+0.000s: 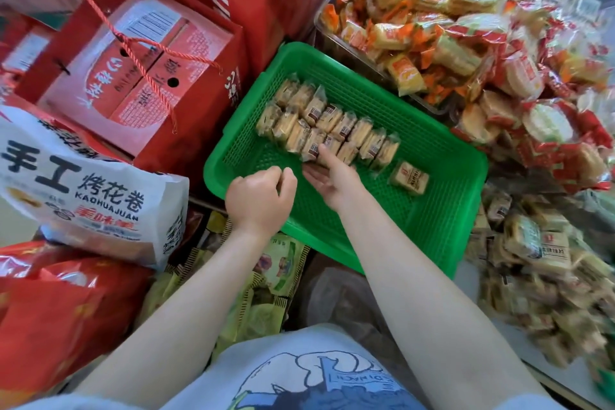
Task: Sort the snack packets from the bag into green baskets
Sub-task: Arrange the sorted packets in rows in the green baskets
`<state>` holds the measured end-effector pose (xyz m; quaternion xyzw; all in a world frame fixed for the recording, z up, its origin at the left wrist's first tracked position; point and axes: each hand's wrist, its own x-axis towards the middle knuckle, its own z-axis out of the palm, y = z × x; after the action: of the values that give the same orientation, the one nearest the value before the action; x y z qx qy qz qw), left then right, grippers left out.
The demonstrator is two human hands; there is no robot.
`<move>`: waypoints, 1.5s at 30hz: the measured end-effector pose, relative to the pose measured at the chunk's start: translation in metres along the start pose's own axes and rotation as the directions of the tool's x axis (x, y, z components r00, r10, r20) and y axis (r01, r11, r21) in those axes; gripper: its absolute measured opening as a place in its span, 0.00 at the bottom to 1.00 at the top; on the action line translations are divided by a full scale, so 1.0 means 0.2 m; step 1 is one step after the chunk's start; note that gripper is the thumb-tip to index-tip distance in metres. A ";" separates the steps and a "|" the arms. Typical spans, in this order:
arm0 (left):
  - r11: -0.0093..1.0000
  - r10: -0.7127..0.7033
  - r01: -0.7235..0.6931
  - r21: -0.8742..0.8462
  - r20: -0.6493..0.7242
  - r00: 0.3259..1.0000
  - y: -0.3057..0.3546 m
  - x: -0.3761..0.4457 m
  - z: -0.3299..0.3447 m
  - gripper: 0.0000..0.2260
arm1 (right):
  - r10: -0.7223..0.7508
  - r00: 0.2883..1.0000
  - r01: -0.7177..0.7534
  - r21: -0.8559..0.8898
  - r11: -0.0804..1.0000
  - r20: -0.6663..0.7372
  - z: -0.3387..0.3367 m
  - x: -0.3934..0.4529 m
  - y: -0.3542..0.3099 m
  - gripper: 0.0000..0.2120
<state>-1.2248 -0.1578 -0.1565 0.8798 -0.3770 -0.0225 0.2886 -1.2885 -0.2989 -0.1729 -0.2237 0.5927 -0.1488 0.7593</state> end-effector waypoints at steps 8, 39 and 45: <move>0.998 -0.023 0.019 0.051 0.067 0.998 0.00 0.00 -0.01 0.20 | 0.000 0.996 0.014 -0.159 0.987 0.086 -0.14 -0.29 -0.08 0.45; 0.880 0.268 -0.462 0.110 0.689 0.674 0.99 -0.53 0.40 0.26 | 0.227 0.860 -0.070 0.335 0.940 -0.458 -1.42 -0.17 -0.09 0.50; 0.877 0.278 -0.468 0.107 0.682 0.676 0.99 -0.53 0.41 0.26 | 0.239 0.848 -0.084 0.323 0.942 -0.474 -1.44 -0.23 -0.10 0.43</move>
<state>-1.4504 -0.2346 -0.1398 0.7505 -0.6254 -0.2131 0.0143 -1.5772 -0.3413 -0.1810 -0.0116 0.7596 -0.2226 0.6110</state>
